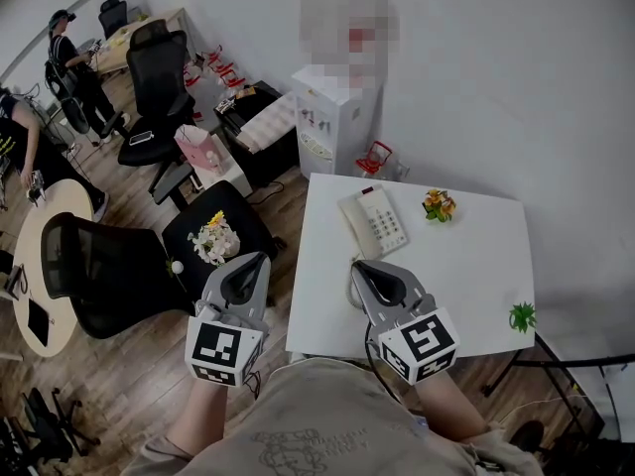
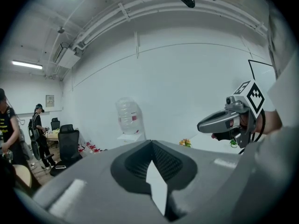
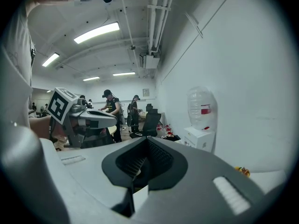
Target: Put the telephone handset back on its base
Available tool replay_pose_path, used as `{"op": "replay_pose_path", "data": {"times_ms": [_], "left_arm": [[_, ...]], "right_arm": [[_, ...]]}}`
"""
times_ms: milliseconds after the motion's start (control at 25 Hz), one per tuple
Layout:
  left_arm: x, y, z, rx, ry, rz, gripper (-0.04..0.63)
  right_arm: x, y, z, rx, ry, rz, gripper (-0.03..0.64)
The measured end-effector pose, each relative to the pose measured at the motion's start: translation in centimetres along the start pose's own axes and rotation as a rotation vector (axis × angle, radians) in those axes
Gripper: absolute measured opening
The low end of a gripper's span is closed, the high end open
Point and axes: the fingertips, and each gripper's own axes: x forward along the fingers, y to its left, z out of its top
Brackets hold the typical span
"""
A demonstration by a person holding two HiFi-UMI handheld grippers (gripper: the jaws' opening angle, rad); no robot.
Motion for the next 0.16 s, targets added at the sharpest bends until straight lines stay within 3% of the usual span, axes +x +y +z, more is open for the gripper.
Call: {"op": "replay_pose_path", "data": {"times_ms": [160], "left_arm": [[0.01,0.37,-0.44,-0.001,0.008,0.004,0.000]], "right_arm": [[0.39,0.33,0.08,-0.031,-0.004,-0.002,0.028]]}}
